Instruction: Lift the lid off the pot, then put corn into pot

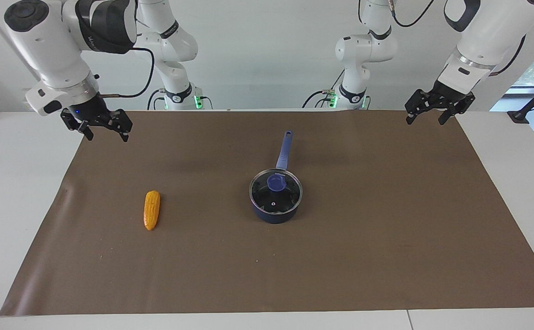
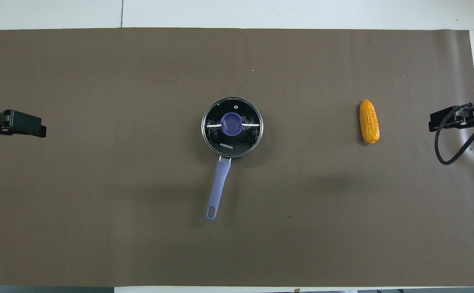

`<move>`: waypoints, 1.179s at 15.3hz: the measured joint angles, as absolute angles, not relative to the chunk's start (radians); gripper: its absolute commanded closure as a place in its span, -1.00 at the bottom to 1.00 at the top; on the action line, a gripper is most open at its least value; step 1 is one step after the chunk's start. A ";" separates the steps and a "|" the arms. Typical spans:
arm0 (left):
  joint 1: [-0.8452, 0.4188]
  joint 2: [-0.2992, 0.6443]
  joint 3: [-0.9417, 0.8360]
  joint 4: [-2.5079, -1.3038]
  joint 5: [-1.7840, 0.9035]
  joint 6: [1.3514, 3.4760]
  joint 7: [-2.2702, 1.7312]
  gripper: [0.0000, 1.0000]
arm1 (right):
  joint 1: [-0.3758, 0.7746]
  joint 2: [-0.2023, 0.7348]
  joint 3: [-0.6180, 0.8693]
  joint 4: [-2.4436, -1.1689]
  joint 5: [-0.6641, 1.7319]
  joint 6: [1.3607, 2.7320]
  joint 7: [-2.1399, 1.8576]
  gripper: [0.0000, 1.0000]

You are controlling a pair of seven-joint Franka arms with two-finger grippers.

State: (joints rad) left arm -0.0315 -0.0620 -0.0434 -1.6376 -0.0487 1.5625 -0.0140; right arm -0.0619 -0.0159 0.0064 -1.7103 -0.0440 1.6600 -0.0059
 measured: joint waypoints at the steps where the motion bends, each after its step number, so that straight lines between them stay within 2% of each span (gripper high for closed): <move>1: -0.031 -0.063 -0.043 -1.638 -0.049 1.563 -0.015 -1.00 | -0.062 -0.016 0.006 -1.710 -0.044 1.660 -0.006 -1.00; 7: -0.040 -0.063 -0.048 -1.647 -0.049 1.610 -0.054 -1.00 | -0.062 -0.016 0.006 -1.710 -0.044 1.660 -0.006 -1.00; 11: -0.186 -0.013 -0.060 -1.651 -0.063 1.667 -0.187 -1.00 | -0.062 -0.016 0.006 -1.710 -0.044 1.660 -0.006 -1.00; 14: -0.291 0.124 -0.065 -1.577 -0.105 1.695 -0.297 -1.00 | -0.062 -0.016 0.006 -1.710 -0.044 1.660 -0.006 -1.00; 18: -0.413 0.372 -0.066 -1.369 -0.113 1.731 -0.505 -1.00 | -0.062 -0.016 0.006 -1.710 -0.044 1.660 -0.006 -1.00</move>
State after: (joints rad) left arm -0.4129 0.3721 -0.0661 -1.3690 -0.1131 1.7309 -0.5054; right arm -0.0619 -0.0159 0.0064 -1.7103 -0.0440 1.6600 -0.0059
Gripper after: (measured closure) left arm 0.000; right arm 0.000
